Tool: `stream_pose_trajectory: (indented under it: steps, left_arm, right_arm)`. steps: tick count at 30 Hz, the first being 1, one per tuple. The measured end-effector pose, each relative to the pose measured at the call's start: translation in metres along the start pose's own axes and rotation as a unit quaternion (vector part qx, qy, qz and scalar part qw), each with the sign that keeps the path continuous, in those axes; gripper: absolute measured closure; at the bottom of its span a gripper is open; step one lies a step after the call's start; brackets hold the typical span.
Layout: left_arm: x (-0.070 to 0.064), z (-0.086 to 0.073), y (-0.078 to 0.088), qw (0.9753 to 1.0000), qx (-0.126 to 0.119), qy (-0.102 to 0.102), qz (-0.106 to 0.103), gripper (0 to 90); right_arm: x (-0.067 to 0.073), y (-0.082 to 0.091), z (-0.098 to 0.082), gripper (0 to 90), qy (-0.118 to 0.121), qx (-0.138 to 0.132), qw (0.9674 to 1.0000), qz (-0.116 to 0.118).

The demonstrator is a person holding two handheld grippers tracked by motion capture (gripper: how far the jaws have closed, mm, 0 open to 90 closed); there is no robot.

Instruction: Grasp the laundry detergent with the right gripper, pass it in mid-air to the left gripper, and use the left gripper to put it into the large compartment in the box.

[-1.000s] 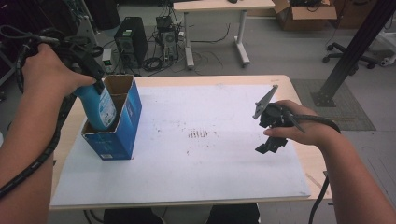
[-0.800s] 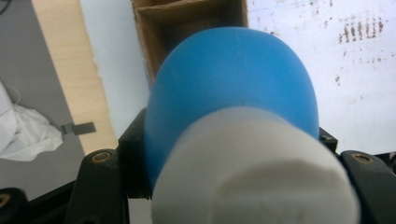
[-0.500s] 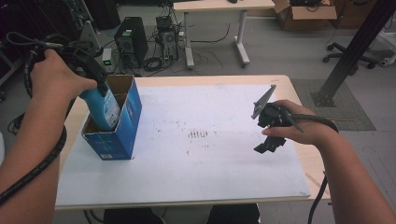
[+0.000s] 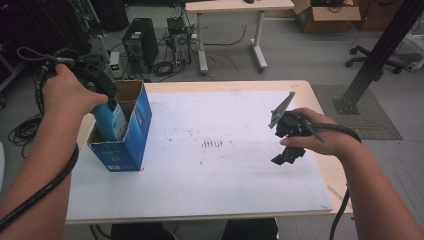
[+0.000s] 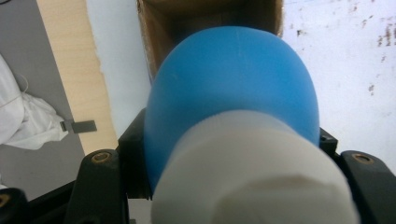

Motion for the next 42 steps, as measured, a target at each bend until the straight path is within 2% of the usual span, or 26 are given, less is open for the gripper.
stream_pose_trajectory:
  steps: [19,30,42]
  left_arm:
    - [-0.003,0.000,-0.043,0.9999,0.006,0.009,-0.002,38.0]
    - [-0.004,0.000,-0.055,0.9999,0.006,0.013,-0.004,38.0]
    - [-0.004,-0.001,-0.072,0.9998,0.016,0.012,-0.004,38.0]
  right_arm:
    - [0.001,-0.004,-0.001,7.2,0.001,0.001,1.0000,0.003]
    - [0.001,-0.007,-0.001,7.2,0.001,0.001,1.0000,0.006]
    - [0.001,-0.009,-0.004,7.1,-0.002,0.001,1.0000,0.009]
Point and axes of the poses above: each handheld gripper's, and its own axes: y roughly backward along the jaws, z roughly out of its top, x roughly to its left, the point moved 8 cm from there along -y, roughly forward along the jaws, and after that the axes turned 11 degrees about -y, right-handed, at the moved point
